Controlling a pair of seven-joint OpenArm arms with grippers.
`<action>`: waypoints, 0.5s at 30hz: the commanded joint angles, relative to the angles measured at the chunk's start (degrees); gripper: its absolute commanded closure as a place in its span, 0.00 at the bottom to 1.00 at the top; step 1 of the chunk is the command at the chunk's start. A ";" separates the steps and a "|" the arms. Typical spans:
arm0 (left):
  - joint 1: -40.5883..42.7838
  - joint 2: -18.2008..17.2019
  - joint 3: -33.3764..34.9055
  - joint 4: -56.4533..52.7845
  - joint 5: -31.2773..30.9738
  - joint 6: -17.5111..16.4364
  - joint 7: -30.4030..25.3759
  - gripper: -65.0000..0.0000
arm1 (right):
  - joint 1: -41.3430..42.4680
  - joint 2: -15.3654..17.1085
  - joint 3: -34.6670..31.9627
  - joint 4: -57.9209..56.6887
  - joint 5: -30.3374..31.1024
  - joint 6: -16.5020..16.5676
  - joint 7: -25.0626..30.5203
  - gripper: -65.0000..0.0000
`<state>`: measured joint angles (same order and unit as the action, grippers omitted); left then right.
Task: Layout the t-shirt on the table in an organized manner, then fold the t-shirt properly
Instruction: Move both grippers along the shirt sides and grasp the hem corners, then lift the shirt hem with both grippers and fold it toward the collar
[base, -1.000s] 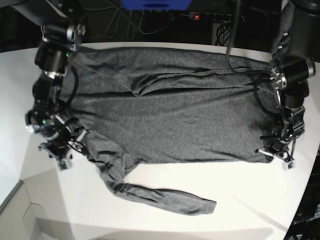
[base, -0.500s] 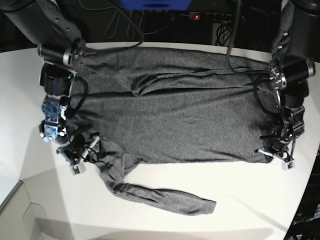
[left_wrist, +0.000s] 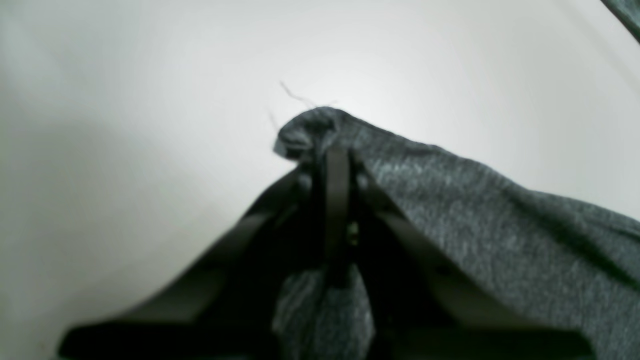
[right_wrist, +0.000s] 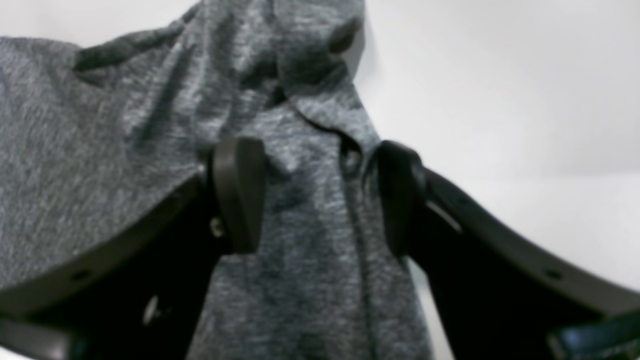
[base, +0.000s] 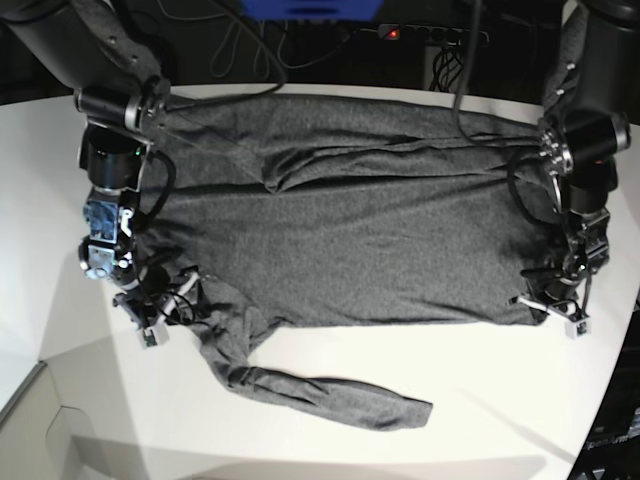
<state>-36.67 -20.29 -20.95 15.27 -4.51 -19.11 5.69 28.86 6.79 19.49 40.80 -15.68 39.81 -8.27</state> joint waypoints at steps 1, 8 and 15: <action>-0.74 -0.67 -0.11 0.43 0.43 0.17 0.86 1.00 | 1.95 0.47 -0.01 0.57 0.78 0.19 1.72 0.44; -0.65 -0.67 -0.11 0.43 0.43 0.17 0.86 1.00 | 4.85 2.58 -0.19 -8.31 0.96 -3.46 1.81 0.70; -0.65 -0.58 -0.11 0.43 0.43 0.17 0.86 1.00 | 5.12 2.58 0.07 -7.17 0.87 -3.55 1.81 1.00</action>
<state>-36.36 -20.32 -20.95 15.33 -4.56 -19.29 5.43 32.49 8.95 19.57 32.82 -14.83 36.16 -6.87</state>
